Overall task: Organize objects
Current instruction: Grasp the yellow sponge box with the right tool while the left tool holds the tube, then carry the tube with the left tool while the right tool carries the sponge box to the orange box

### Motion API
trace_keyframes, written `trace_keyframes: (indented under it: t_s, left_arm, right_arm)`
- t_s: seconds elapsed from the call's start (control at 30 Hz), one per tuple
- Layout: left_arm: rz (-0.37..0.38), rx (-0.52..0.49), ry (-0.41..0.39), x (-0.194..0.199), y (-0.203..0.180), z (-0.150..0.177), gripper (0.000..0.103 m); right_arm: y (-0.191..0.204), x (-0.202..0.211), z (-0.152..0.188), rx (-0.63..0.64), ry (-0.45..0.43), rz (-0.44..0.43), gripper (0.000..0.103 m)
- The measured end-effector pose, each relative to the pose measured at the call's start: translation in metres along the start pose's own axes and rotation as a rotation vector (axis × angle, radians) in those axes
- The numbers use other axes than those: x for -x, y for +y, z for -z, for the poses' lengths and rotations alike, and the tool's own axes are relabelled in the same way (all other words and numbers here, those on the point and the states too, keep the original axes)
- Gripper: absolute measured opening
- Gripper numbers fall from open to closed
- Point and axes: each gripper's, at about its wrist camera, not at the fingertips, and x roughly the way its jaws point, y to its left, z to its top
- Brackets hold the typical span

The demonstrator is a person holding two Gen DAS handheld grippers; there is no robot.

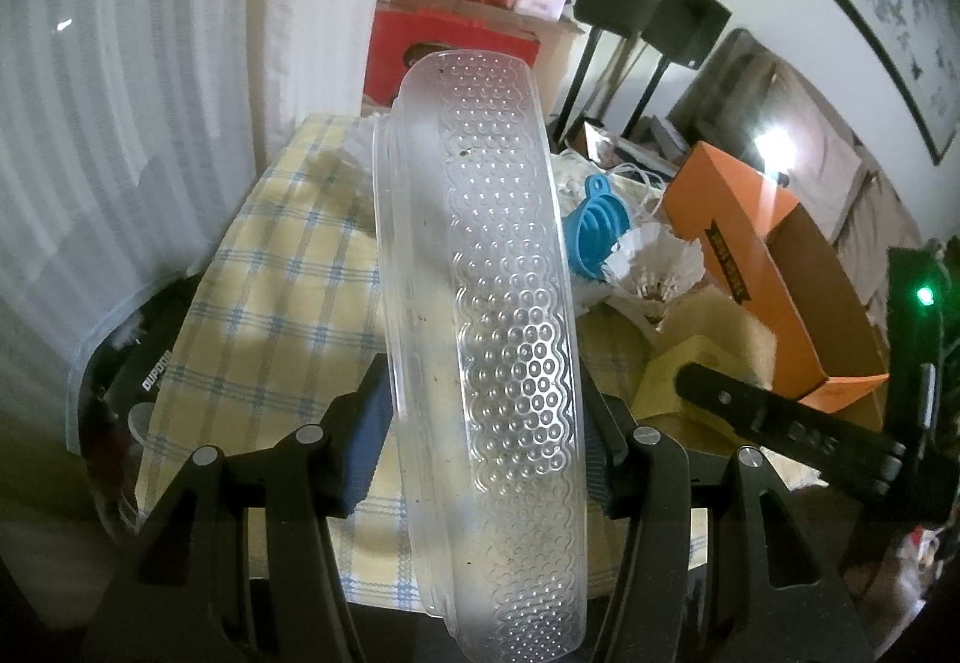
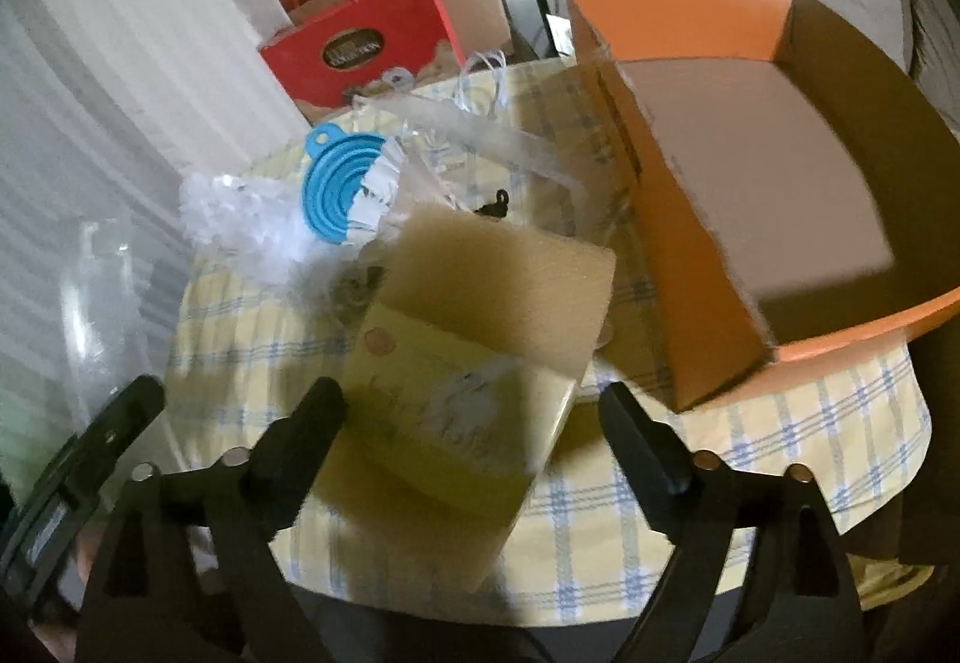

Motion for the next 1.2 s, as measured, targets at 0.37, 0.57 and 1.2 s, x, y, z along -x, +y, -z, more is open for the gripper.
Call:
trace_keyframes:
  t_s: [0.37, 0.57, 1.2]
  left_arm:
    - [0.014, 0.000, 0.019, -0.006, 0.000, 0.000, 0.052]
    - [0.042, -0.011, 0.024, -0.004, -0.008, 0.000, 0.052]
    - [0.233, -0.159, 0.025, 0.016, -0.110, -0.032, 0.052]
  right_arm:
    - [0.013, -0.016, -0.002, 0.064, -0.028, 0.082, 0.089]
    - [0.005, 0.003, 0.002, 0.102, -0.045, 0.045, 0.085]
    - [-0.027, 0.104, -0.022, 0.177, -0.147, -0.043, 0.078]
